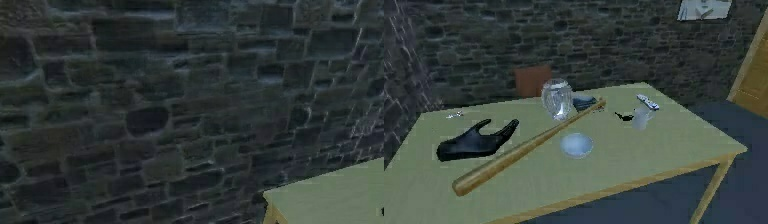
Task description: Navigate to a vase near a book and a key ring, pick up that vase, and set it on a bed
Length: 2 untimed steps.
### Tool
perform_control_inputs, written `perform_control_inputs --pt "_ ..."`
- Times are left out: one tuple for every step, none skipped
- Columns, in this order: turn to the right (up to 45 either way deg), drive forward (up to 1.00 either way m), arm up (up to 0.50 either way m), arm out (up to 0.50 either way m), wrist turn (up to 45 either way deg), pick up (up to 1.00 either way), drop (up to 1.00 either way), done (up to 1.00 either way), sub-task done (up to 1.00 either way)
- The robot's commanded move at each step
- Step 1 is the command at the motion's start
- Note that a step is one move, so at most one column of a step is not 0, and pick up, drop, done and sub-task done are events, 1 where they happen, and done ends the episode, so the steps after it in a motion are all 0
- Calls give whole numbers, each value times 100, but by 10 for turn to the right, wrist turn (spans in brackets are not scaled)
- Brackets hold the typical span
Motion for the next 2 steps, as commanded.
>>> perform_control_inputs --pt "450 0 0 0 0 0 0 0 0" --pt "-420 0 0 0 0 0 0 0 0"
